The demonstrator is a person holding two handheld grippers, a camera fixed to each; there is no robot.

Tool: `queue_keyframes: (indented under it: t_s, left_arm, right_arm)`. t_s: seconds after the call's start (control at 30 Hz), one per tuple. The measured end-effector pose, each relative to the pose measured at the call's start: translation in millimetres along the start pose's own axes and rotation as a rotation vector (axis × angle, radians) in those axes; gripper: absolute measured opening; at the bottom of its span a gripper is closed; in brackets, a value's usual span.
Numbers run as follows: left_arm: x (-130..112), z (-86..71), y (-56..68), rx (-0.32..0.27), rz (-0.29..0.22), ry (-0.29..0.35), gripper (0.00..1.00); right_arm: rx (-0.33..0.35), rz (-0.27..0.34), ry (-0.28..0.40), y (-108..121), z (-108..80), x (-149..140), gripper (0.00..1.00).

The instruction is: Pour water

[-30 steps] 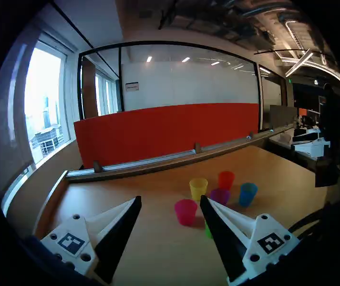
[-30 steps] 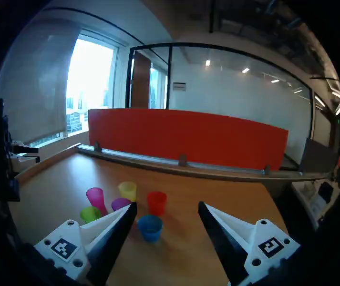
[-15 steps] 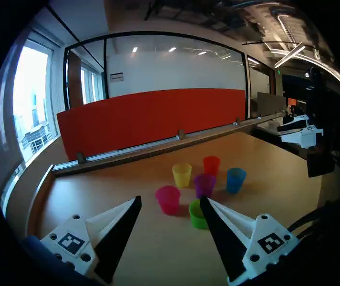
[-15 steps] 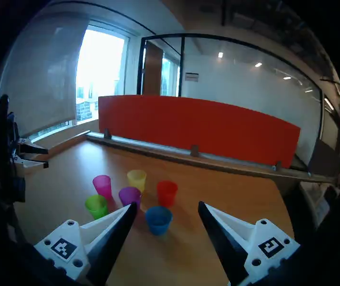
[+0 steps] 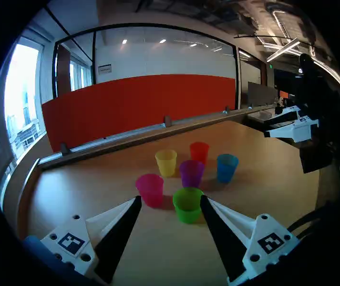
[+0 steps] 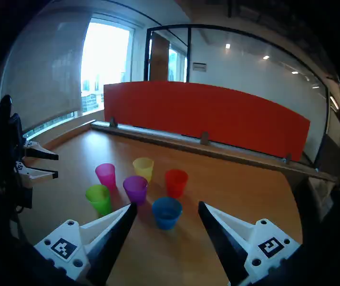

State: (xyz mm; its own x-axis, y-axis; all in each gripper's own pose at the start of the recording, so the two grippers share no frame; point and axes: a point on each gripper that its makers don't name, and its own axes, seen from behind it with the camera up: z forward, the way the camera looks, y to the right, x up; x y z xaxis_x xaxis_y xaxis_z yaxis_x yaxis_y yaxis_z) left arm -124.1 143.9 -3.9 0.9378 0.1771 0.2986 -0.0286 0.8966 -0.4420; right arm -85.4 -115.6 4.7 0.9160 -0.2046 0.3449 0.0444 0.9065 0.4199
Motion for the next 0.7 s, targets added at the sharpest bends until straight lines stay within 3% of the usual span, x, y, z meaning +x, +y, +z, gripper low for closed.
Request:
queue_keyframes:
  t_s: [0.17, 0.7]
  left_arm:
    - [-16.8, 12.7, 6.8, -0.011, -0.012, -0.029, 0.91]
    - [-53.8, 49.4, 20.6, -0.047, 0.017, -0.107, 0.91]
  right_arm:
    - [0.011, 0.001, -0.028, -1.8, 12.8, -14.4, 0.99]
    - [0.038, 0.009, -0.101, -0.8, 49.3, -58.4, 1.00]
